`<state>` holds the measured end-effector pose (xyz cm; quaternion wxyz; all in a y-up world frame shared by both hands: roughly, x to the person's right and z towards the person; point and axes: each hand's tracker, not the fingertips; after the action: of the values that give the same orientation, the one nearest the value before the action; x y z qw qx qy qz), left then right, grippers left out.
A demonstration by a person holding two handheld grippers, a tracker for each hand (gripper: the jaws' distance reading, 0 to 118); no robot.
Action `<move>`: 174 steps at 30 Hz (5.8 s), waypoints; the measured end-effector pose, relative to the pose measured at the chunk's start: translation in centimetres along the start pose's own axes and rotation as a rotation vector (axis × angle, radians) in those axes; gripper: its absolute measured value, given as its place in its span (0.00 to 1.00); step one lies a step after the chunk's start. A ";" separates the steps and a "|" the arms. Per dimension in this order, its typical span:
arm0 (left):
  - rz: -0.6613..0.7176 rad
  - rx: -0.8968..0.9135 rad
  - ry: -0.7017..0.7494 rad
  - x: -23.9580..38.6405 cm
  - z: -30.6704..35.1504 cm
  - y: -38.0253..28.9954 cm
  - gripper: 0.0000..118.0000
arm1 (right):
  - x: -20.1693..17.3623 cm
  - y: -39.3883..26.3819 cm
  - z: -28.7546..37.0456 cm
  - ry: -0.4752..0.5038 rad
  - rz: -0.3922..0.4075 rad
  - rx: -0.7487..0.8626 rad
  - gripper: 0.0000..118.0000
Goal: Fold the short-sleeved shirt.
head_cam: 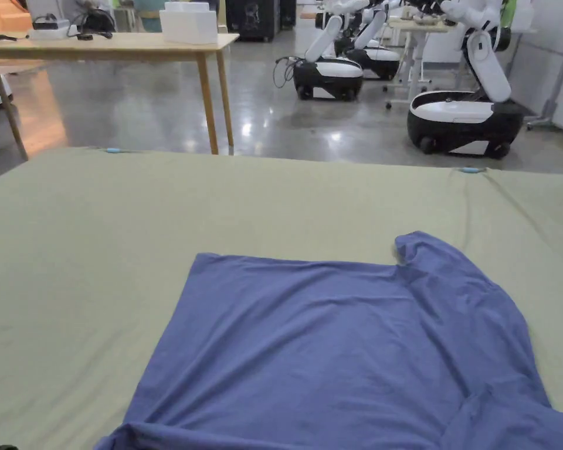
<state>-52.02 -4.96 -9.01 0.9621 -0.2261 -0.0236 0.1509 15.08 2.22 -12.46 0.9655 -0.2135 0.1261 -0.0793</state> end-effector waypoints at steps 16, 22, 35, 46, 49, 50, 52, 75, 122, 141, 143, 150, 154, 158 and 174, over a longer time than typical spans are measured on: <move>-0.102 -0.269 0.016 -2.5 -13.8 -2.3 0.92 | -0.7 -0.5 -2.5 0.020 0.002 -0.086 0.01; -0.238 -0.242 -0.004 -1.2 -13.9 -3.1 0.03 | 0.2 -0.8 -3.5 -0.006 0.018 -0.126 0.01; -0.205 -0.250 -0.001 -0.9 -13.4 -2.8 0.03 | 1.6 -4.3 -12.4 0.043 0.221 -0.351 0.93; -0.223 -0.269 0.008 1.4 -12.7 -2.9 0.03 | 4.9 -6.9 -17.2 0.045 0.168 -0.589 0.51; -0.229 -0.270 0.010 1.7 -12.5 -2.8 0.03 | 4.7 -7.0 -16.9 0.002 0.201 -0.566 0.08; -0.234 -0.271 0.013 1.9 -12.4 -2.8 0.03 | 4.9 -6.8 -16.7 0.036 0.172 -0.545 0.07; -0.238 -0.270 0.013 1.7 -12.3 -2.6 0.03 | 4.9 -6.5 -16.2 0.029 0.128 -0.531 0.07; -0.156 -0.242 0.046 0.3 -30.5 11.3 0.03 | 4.2 8.5 -36.6 -0.041 0.109 -0.318 0.07; -0.178 -0.342 0.211 -1.5 -24.8 8.4 0.97 | -1.5 -0.1 -11.8 -0.006 0.062 -0.099 0.00; -0.302 -0.365 0.137 0.5 -29.8 5.6 0.04 | -2.5 0.8 -18.3 -0.029 0.193 -0.231 0.00; -0.310 -0.351 0.139 0.4 -29.4 6.1 0.04 | -1.6 1.9 -21.3 -0.059 0.216 -0.248 0.01; -0.310 -0.367 0.135 1.0 -29.4 5.8 0.04 | 5.0 1.4 -32.5 -0.051 0.129 -0.413 0.88; -0.319 -0.379 0.139 1.1 -29.6 5.6 0.04 | 5.1 0.4 -35.7 -0.072 0.140 -0.506 0.63; -0.325 -0.387 0.141 1.0 -29.9 5.3 0.04 | 4.1 -0.4 -37.1 -0.077 0.218 -0.543 0.44; -0.359 -0.323 0.080 2.4 -18.5 4.7 0.04 | 2.3 1.8 -24.6 -0.003 0.184 -0.469 0.08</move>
<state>-48.92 -8.16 -27.73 0.9251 -0.3747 -0.0490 -0.0371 10.64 -6.32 -35.24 0.8929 -0.4195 0.1587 0.0404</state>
